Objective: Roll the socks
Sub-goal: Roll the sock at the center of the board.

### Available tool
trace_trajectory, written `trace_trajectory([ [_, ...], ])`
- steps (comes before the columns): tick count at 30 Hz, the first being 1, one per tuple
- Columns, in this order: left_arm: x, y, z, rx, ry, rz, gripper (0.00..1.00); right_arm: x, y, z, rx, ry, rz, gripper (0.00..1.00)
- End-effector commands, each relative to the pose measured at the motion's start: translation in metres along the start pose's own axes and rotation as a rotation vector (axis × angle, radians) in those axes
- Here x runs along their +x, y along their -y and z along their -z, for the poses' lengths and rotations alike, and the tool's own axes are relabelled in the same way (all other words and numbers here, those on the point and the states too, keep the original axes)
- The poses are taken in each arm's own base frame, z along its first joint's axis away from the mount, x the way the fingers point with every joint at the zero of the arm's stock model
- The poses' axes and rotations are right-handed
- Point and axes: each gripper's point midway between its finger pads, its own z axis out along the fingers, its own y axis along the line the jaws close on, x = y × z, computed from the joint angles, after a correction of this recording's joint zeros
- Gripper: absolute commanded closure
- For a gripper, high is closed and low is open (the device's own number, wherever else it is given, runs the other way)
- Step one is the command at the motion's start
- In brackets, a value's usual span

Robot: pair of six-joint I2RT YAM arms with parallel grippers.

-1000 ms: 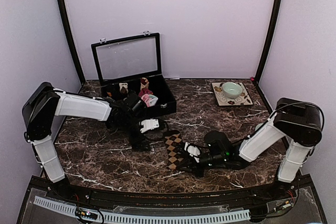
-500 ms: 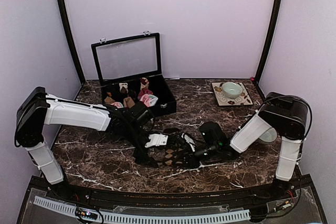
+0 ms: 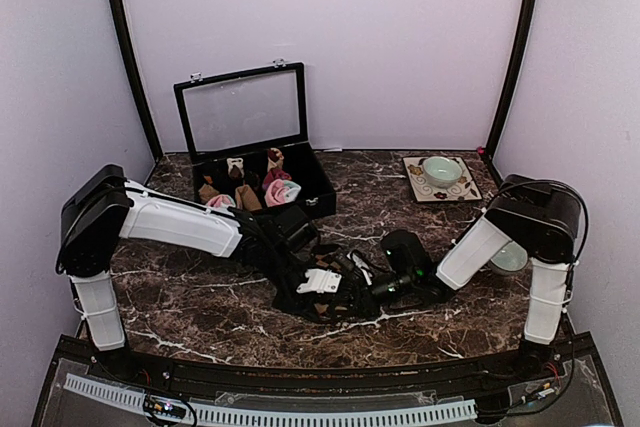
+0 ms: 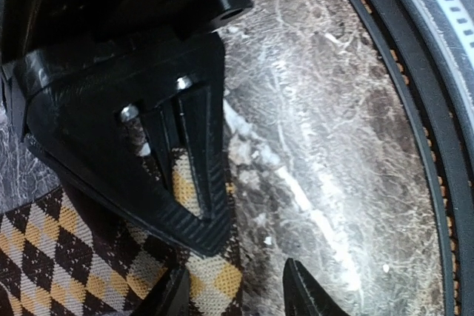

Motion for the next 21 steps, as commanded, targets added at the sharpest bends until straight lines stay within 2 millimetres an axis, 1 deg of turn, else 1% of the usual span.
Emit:
trace_trajectory([
  [1,0.003,-0.011,-0.004,-0.049,-0.028,-0.008,0.54,0.12,0.057,0.016,0.258,-0.295,-0.342,1.0],
  [3,0.006,-0.016,-0.007,-0.069,-0.042,0.003,0.55,0.121,0.056,0.016,0.255,-0.298,-0.342,1.0],
  [4,0.007,-0.016,-0.009,-0.065,-0.047,0.008,0.6,0.121,0.056,0.016,0.255,-0.3,-0.343,1.0],
  [5,0.008,-0.016,-0.01,-0.062,-0.05,0.013,0.7,0.121,0.057,0.015,0.255,-0.3,-0.345,1.0],
  [7,0.01,-0.014,-0.013,-0.045,-0.06,0.027,0.95,0.119,0.057,0.015,0.257,-0.296,-0.344,1.0],
  [8,0.012,-0.013,-0.015,-0.031,-0.068,0.042,1.0,0.117,0.057,0.015,0.258,-0.291,-0.339,1.0],
  [10,0.017,-0.009,-0.019,0.005,-0.087,0.07,1.0,0.112,0.057,0.016,0.265,-0.268,-0.32,1.0],
  [11,0.019,-0.007,-0.02,0.026,-0.092,0.088,1.0,0.106,0.055,0.018,0.266,-0.245,-0.299,0.98],
  [12,0.02,-0.006,-0.021,0.046,-0.09,0.111,1.0,0.099,0.053,0.02,0.268,-0.215,-0.272,0.94],
  [13,0.023,-0.004,-0.021,0.077,-0.086,0.138,1.0,0.087,0.047,0.023,0.264,-0.174,-0.235,0.8],
  [14,0.025,-0.002,-0.021,0.107,-0.081,0.167,1.0,0.078,0.044,0.026,0.265,-0.134,-0.201,0.17],
  [15,0.027,-0.001,-0.021,0.135,-0.075,0.198,1.0,0.069,0.039,0.03,0.263,-0.097,-0.17,0.03],
  [17,0.031,0.001,-0.022,0.19,-0.068,0.253,1.0,0.056,0.032,0.037,0.263,-0.039,-0.112,0.01],
  [19,0.033,0.004,-0.022,0.244,-0.062,0.309,1.0,0.052,0.03,0.042,0.279,-0.03,-0.079,0.01],
  [21,0.035,0.007,-0.023,0.297,-0.06,0.359,1.0,0.053,0.031,0.045,0.3,-0.034,-0.061,0.01],
])
